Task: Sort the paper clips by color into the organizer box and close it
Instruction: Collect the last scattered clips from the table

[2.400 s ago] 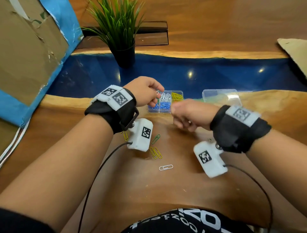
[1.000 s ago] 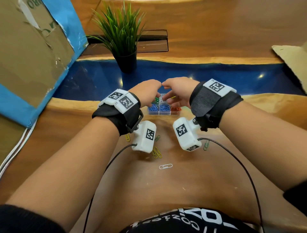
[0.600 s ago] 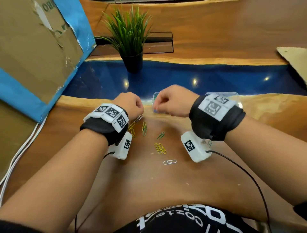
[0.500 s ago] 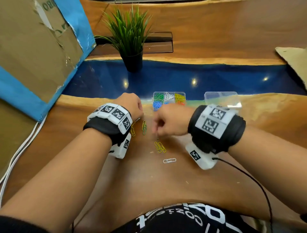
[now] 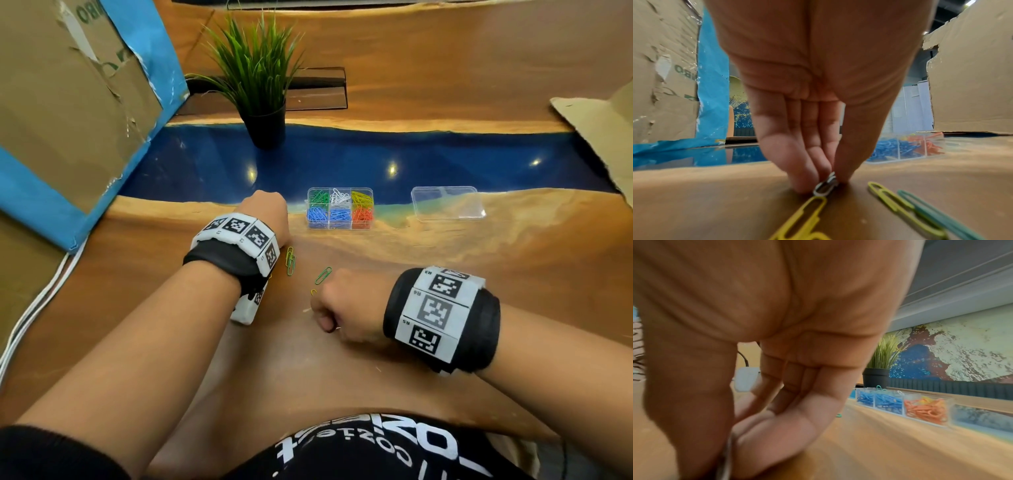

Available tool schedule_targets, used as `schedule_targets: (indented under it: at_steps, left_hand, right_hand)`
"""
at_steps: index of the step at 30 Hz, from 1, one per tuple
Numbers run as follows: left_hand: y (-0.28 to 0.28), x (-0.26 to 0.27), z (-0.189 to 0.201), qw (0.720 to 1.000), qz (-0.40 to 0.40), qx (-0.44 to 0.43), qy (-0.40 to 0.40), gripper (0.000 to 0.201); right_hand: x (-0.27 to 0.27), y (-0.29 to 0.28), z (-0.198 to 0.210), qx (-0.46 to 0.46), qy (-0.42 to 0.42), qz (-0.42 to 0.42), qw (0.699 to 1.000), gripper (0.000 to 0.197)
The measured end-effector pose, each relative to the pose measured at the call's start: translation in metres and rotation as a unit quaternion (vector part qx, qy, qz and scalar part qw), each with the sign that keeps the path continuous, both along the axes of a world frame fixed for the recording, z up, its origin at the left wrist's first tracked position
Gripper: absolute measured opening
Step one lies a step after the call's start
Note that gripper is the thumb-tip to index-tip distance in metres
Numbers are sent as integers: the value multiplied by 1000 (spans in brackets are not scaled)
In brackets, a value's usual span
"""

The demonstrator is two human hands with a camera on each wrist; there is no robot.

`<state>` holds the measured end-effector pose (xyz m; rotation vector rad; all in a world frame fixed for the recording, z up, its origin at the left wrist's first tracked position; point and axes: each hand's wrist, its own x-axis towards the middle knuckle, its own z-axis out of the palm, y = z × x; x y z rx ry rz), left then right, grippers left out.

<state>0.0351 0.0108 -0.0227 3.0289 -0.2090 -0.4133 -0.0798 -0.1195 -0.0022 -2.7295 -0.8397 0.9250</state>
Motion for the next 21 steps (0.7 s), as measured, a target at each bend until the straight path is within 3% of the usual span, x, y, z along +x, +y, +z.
schedule_targets:
  at_steps: [14, 21]
  left_hand:
    - [-3, -6, 2, 999, -6, -17, 36, 16]
    - [-12, 0, 26, 988, -19, -150, -2, 3]
  right_hand:
    - [28, -17, 12, 59, -37, -96, 993, 20]
    - [68, -40, 17, 158, -95, -268, 945, 13]
